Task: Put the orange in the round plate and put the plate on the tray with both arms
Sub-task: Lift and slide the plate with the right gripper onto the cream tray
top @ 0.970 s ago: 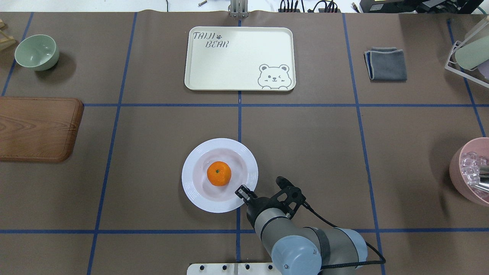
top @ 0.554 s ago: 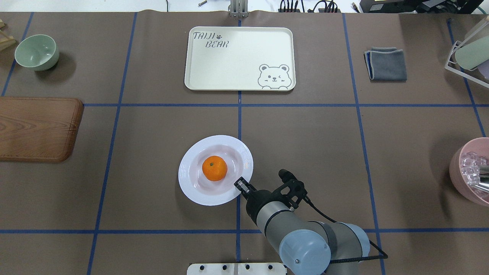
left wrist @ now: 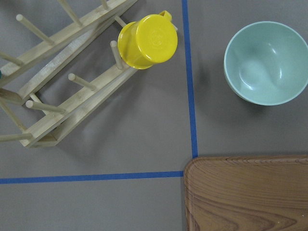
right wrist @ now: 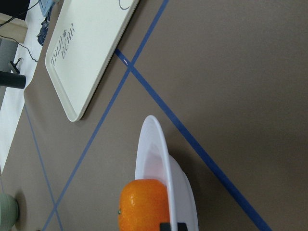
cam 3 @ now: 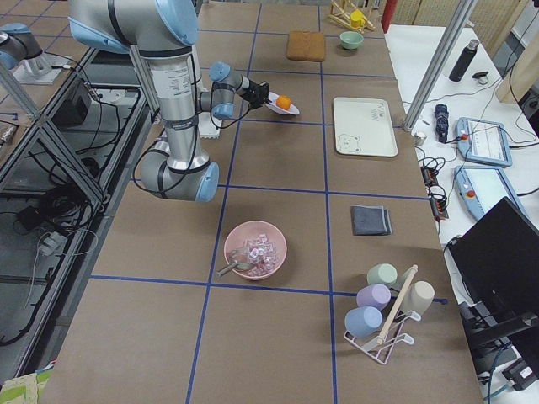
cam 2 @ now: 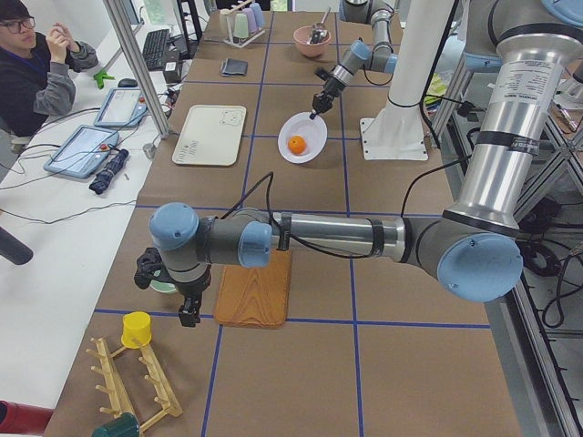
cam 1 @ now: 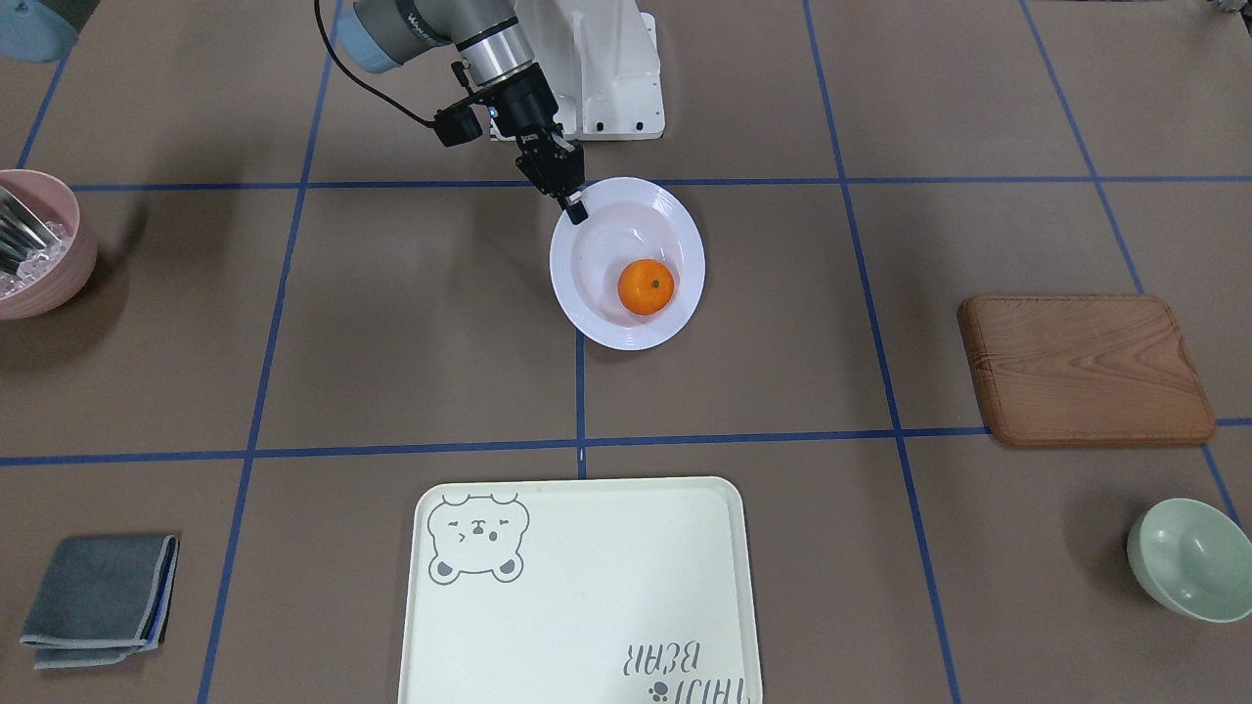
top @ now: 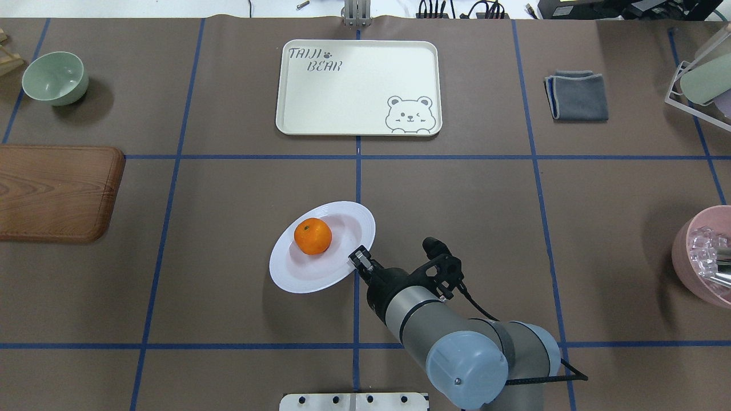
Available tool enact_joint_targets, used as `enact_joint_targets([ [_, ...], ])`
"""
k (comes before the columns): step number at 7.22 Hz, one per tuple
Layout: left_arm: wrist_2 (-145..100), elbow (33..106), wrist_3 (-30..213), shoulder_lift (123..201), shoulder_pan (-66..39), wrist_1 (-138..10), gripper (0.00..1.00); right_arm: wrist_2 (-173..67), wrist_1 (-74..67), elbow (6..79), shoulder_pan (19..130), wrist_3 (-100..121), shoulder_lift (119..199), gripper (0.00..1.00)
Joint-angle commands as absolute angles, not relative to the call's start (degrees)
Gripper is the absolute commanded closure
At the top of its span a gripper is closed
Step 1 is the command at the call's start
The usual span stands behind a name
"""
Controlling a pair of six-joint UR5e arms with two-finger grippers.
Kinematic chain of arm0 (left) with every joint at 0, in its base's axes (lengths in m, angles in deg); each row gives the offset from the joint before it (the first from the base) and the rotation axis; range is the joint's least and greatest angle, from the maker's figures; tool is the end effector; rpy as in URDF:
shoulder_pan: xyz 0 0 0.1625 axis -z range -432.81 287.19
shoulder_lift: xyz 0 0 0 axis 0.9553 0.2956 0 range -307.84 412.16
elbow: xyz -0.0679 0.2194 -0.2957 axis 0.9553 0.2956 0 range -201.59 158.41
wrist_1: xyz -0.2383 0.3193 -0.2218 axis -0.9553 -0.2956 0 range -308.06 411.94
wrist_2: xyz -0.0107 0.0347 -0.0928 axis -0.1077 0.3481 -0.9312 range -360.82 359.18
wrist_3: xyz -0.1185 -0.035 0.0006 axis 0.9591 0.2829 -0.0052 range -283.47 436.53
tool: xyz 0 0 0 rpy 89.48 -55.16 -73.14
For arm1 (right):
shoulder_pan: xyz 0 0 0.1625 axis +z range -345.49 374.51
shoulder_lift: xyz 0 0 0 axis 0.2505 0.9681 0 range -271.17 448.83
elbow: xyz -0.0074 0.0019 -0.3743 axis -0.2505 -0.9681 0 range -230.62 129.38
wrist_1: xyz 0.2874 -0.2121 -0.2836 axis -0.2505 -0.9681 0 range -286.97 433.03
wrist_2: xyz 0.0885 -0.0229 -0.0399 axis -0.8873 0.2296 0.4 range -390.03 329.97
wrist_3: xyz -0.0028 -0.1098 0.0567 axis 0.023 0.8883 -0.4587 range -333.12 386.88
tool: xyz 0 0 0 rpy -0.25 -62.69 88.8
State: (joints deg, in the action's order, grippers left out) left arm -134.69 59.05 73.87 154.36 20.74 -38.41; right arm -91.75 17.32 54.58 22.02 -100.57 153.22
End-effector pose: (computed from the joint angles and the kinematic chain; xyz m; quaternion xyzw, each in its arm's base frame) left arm -0.0858 -0.6150 0.5902 0.0460 0.3715 0.0032 0.9273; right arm -0.5924 -0.2717 0.1466 0.0344 -0.6210 0.4316 0.6534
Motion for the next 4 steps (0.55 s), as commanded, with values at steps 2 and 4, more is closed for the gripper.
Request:
enact_joint_targets([
  [2,-137.66,60.77,73.72,152.09,20.79,-38.06,0.02,-91.65,19.83,56.25,23.55,-103.54,152.99,1.0],
  [4,-137.57,60.77,74.16,151.74,20.79,-37.62,0.02,-92.26,22.66,56.69,27.67,-103.37,152.55,1.0],
])
